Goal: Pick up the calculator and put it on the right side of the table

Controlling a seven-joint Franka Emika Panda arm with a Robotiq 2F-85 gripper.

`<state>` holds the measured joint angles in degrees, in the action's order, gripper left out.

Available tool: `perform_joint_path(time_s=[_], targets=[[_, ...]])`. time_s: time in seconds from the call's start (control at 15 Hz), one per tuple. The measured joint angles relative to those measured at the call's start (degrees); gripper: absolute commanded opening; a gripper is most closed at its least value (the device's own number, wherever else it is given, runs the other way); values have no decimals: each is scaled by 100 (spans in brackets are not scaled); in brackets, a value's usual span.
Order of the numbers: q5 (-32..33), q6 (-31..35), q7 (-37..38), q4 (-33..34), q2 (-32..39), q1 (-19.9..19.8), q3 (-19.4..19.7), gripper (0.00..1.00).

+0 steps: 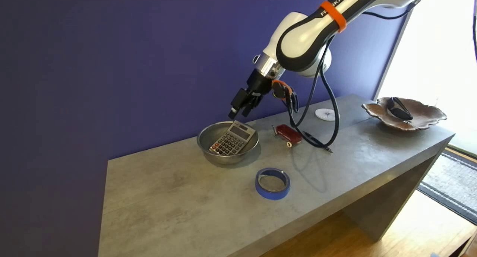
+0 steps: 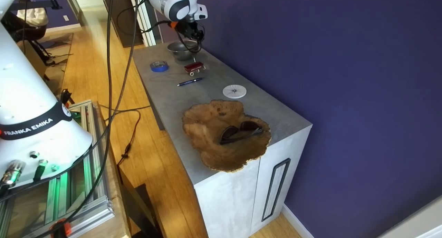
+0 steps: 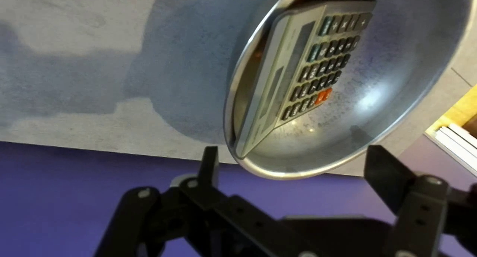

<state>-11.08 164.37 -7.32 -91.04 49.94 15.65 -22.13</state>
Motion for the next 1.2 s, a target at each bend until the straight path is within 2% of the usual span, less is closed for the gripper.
perform_joint_path(time_s=[0.33, 0.87, 1.2], targets=[[0, -64, -26, 397, 347, -5, -141, 100], [6, -126, -106, 753, 654, -4, -145, 100], [2, -616, -106, 860, 679, -27, -240, 100]])
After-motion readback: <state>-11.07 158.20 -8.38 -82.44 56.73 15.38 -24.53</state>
